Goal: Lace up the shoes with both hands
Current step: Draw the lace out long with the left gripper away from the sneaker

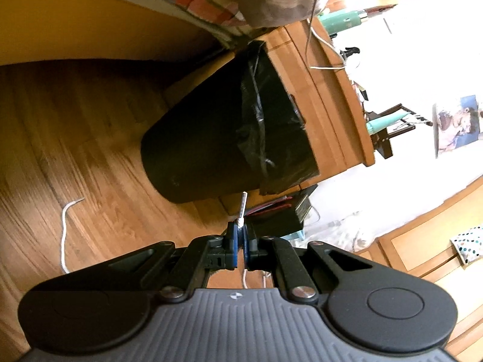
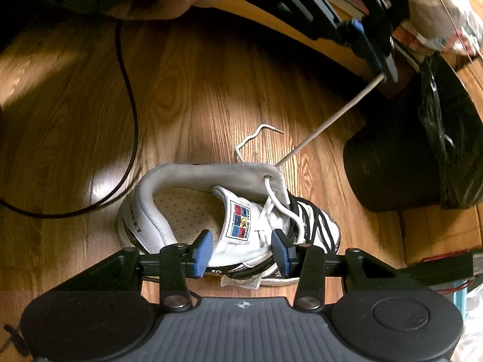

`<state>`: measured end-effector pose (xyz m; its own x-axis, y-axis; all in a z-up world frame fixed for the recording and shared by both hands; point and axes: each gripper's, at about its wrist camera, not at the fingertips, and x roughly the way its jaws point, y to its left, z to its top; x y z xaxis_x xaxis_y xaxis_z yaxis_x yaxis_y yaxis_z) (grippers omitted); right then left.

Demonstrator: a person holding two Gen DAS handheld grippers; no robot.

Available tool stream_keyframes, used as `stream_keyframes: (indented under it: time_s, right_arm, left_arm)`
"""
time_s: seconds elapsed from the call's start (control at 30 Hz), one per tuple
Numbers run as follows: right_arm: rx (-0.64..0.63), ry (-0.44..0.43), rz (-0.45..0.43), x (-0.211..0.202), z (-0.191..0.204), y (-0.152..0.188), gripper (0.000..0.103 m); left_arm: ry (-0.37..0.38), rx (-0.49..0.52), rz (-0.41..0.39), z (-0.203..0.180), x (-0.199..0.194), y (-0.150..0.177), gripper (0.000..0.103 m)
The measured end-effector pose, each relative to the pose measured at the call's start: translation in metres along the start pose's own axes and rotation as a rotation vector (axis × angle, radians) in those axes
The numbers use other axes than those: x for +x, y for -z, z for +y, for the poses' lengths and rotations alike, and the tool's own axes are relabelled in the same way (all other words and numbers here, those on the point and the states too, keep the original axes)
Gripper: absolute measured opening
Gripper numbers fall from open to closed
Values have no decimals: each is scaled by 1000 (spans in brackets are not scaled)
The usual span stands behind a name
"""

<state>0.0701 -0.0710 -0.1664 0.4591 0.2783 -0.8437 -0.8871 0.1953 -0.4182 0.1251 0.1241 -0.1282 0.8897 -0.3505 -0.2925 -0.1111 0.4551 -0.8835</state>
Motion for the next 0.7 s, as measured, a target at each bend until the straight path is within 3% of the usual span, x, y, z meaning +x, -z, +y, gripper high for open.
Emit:
stream_keyframes:
  time_s: [0.13,0.7]
  right_arm:
    - [81,-49,-13,-5,-11,-1,47]
    - [49,-66,-10,3,-3,-1,48]
  left_arm:
    - [17,48,2,-13,-2,-4,4]
    - [88,242,-12,-66,-18,-11,4]
